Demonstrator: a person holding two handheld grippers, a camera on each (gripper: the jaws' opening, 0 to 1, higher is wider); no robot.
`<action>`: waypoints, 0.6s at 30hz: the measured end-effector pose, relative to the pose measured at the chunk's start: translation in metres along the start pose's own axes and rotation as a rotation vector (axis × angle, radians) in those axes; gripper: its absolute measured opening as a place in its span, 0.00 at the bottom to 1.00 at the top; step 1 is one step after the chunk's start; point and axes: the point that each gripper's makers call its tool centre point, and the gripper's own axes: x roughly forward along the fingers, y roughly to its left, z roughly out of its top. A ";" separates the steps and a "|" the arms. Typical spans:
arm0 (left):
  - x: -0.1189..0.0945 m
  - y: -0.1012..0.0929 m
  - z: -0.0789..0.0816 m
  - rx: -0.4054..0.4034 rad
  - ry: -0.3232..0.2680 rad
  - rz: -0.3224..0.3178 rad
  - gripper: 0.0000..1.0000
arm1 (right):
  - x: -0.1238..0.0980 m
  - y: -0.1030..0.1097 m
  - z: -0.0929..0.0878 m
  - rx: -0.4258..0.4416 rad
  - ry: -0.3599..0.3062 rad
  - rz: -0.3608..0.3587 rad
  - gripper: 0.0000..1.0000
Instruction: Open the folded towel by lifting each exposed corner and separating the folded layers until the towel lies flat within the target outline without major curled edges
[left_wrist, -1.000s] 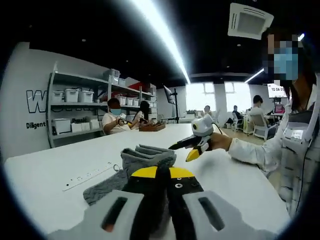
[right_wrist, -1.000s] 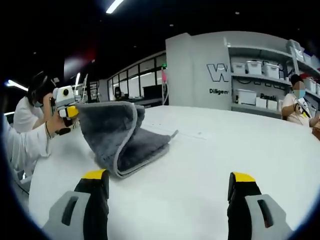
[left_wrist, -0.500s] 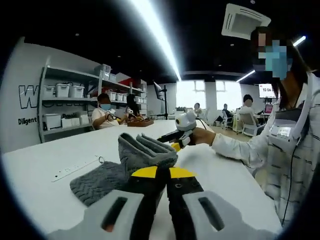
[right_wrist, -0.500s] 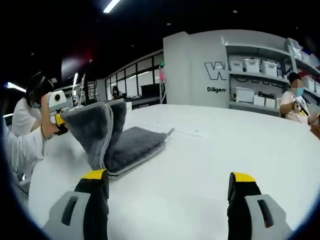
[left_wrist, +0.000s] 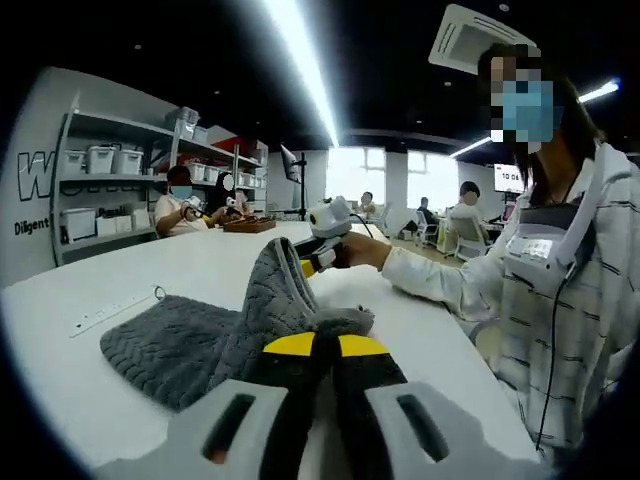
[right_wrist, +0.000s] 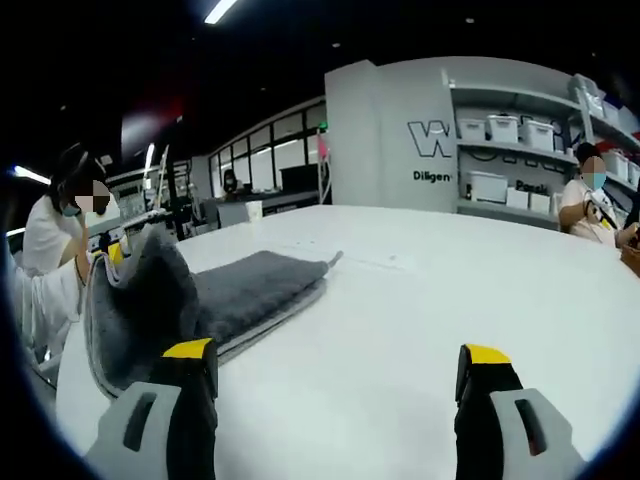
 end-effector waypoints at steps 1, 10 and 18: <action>-0.001 -0.001 -0.002 -0.003 0.003 -0.001 0.04 | 0.000 0.000 0.000 0.000 0.001 0.000 1.00; -0.005 -0.006 -0.030 -0.046 0.113 -0.035 0.04 | 0.002 0.002 -0.003 -0.011 0.019 0.003 1.00; -0.004 -0.011 -0.048 -0.036 0.210 -0.052 0.05 | 0.003 0.004 -0.005 -0.018 0.028 0.011 1.00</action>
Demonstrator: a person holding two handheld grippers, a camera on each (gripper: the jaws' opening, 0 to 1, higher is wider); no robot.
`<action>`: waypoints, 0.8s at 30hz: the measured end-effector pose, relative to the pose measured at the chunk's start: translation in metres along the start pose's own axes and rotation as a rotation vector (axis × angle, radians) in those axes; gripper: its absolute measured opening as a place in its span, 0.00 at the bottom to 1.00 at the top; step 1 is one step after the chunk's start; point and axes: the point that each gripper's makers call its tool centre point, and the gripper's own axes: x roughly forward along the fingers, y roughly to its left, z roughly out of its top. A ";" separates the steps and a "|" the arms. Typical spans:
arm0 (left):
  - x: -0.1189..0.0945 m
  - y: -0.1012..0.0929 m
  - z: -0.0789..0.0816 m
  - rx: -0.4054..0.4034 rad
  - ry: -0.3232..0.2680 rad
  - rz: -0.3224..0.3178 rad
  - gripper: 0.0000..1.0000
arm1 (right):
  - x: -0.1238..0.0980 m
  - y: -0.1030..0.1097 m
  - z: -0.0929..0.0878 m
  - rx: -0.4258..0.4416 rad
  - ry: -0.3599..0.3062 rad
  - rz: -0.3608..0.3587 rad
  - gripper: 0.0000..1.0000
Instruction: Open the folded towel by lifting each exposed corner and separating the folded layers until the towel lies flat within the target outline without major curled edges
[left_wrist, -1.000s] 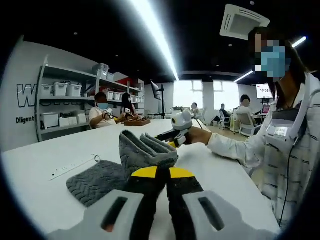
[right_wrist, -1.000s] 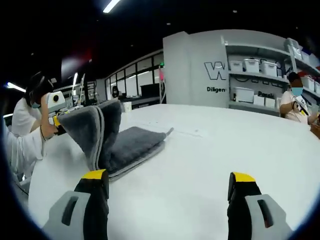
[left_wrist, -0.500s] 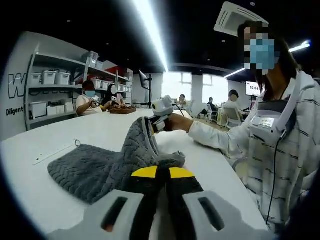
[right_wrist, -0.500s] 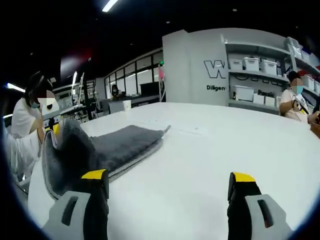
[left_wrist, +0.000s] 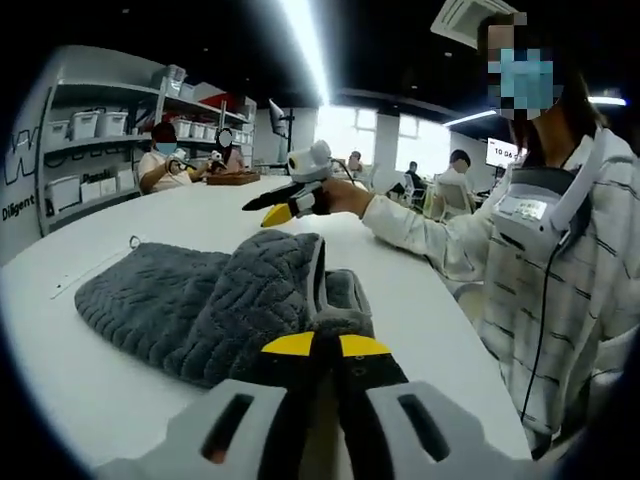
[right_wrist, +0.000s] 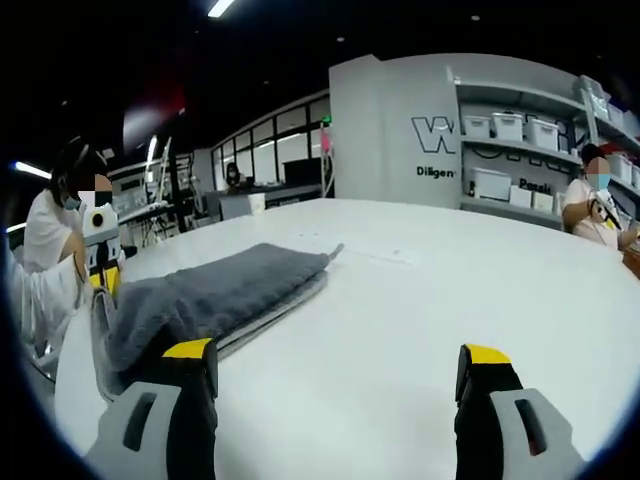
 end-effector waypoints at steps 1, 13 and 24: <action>-0.001 0.000 -0.001 0.000 0.007 0.001 0.05 | 0.000 0.001 0.000 0.001 0.001 0.002 1.00; -0.010 -0.012 0.022 -0.004 -0.078 -0.005 0.28 | 0.000 0.002 -0.001 0.000 0.006 0.007 1.00; -0.009 0.000 0.054 -0.028 -0.150 0.219 0.99 | 0.001 0.004 -0.003 -0.002 0.013 0.011 1.00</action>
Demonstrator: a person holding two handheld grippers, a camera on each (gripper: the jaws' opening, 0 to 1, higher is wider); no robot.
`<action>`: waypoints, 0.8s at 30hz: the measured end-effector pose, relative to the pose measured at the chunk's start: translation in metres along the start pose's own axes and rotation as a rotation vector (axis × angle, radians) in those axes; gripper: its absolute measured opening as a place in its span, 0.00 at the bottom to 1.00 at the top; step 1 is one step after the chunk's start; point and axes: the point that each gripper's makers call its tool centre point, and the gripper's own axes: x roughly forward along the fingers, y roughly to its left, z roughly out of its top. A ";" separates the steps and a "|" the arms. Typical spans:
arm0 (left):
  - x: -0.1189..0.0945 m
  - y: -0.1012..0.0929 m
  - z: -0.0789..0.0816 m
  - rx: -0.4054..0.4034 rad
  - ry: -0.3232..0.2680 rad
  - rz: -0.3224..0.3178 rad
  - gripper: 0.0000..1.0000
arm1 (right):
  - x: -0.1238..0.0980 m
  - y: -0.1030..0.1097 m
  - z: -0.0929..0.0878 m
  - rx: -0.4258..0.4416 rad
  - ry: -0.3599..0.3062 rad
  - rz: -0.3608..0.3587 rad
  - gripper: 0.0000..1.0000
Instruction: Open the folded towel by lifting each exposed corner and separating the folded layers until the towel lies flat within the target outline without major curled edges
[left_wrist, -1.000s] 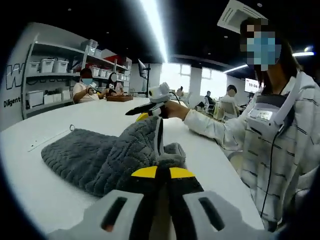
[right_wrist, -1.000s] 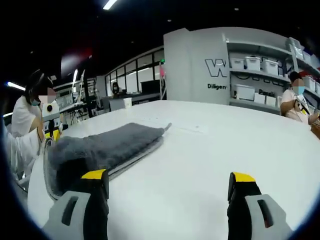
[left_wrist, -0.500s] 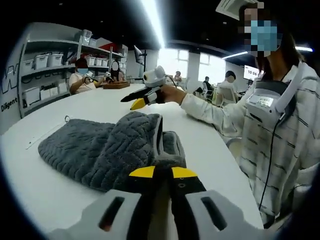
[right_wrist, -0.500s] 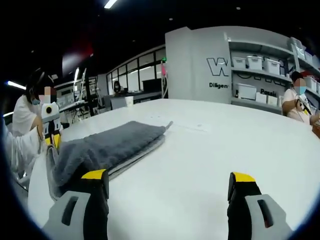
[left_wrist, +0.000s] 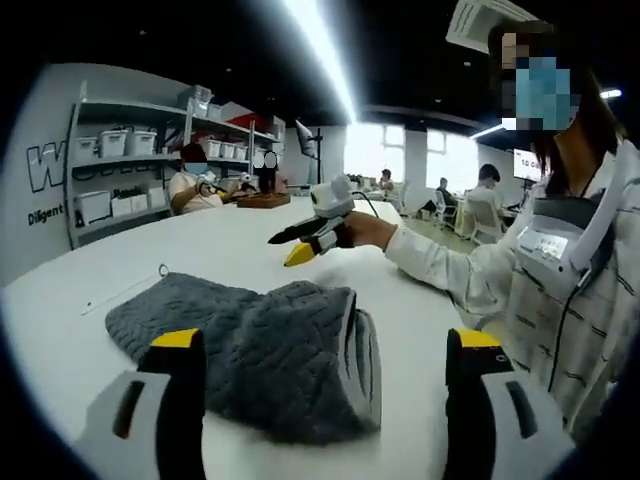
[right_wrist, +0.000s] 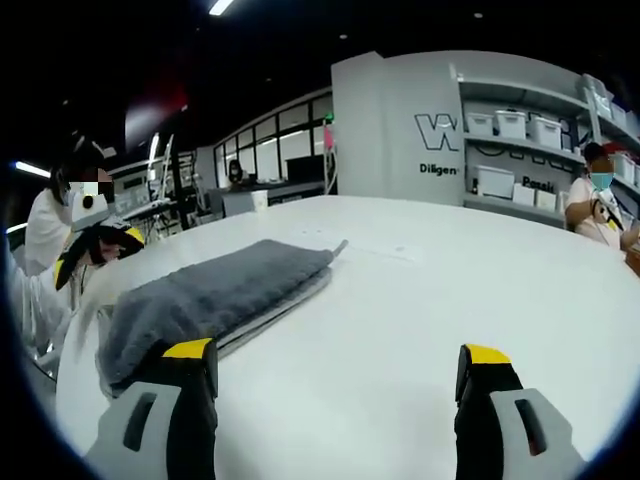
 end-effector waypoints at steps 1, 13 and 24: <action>0.000 0.006 0.006 -0.011 -0.027 0.026 0.99 | 0.000 0.000 0.000 0.000 0.001 0.002 1.00; -0.028 0.103 0.031 -0.114 -0.176 0.297 0.99 | 0.004 0.003 -0.006 -0.022 0.036 0.007 1.00; -0.043 0.170 0.004 -0.097 -0.085 0.442 0.96 | 0.004 0.000 -0.013 -0.057 0.074 -0.016 1.00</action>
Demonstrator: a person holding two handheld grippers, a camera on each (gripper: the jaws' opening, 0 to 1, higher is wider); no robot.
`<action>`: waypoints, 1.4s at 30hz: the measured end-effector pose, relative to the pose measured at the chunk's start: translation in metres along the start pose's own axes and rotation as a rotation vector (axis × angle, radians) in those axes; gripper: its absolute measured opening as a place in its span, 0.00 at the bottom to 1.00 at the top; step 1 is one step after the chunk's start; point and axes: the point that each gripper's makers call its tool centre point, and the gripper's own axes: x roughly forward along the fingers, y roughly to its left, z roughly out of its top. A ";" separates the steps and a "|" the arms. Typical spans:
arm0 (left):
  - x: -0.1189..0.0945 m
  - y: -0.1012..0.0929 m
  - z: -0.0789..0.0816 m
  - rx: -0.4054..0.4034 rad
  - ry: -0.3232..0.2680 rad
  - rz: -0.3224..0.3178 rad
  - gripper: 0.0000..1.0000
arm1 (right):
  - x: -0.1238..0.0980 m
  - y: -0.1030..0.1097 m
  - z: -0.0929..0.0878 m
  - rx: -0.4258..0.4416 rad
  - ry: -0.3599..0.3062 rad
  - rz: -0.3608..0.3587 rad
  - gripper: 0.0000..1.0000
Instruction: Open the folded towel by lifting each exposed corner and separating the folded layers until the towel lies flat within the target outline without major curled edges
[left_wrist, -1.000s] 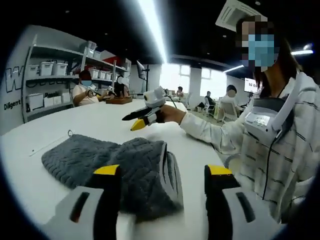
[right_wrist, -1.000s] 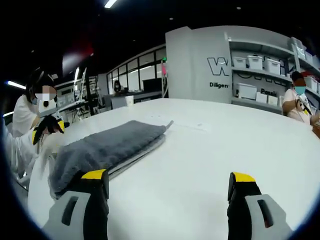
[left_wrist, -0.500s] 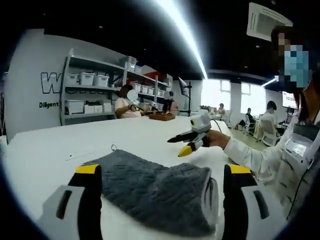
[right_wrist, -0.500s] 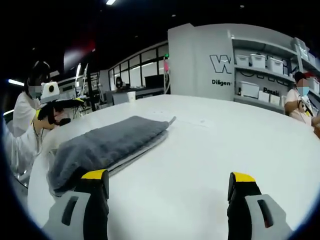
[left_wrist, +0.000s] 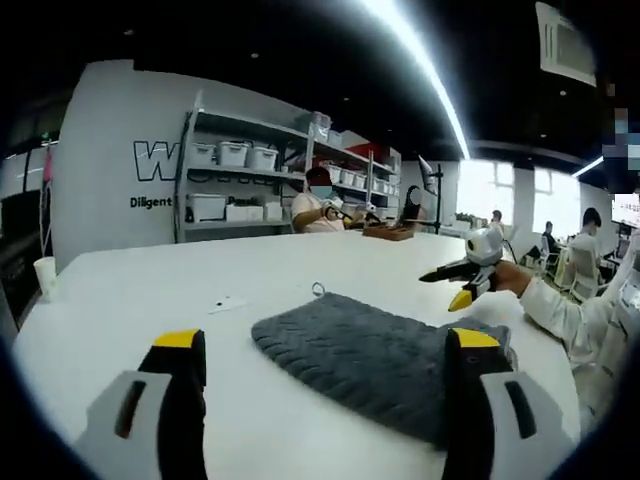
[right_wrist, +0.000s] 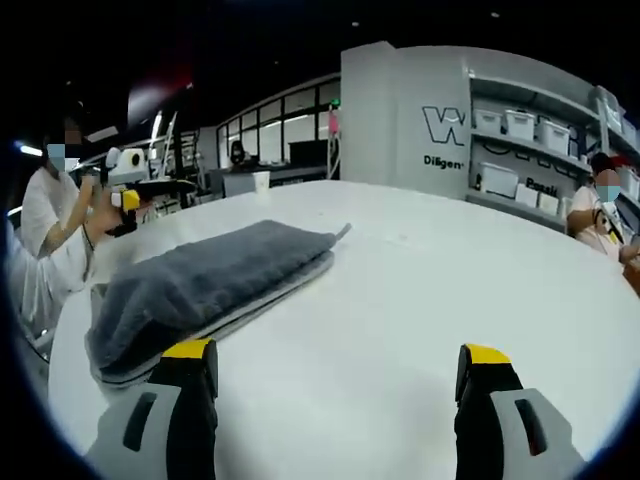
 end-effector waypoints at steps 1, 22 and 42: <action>0.000 0.006 -0.003 0.019 0.009 0.017 0.96 | 0.000 0.000 -0.001 -0.001 0.005 -0.002 1.00; -0.009 0.010 -0.045 -0.042 0.120 0.017 0.97 | 0.006 0.008 -0.024 -0.003 0.091 0.017 0.99; -0.009 -0.009 -0.042 -0.097 0.109 -0.062 0.99 | -0.041 0.025 -0.023 -0.048 0.102 -0.034 0.90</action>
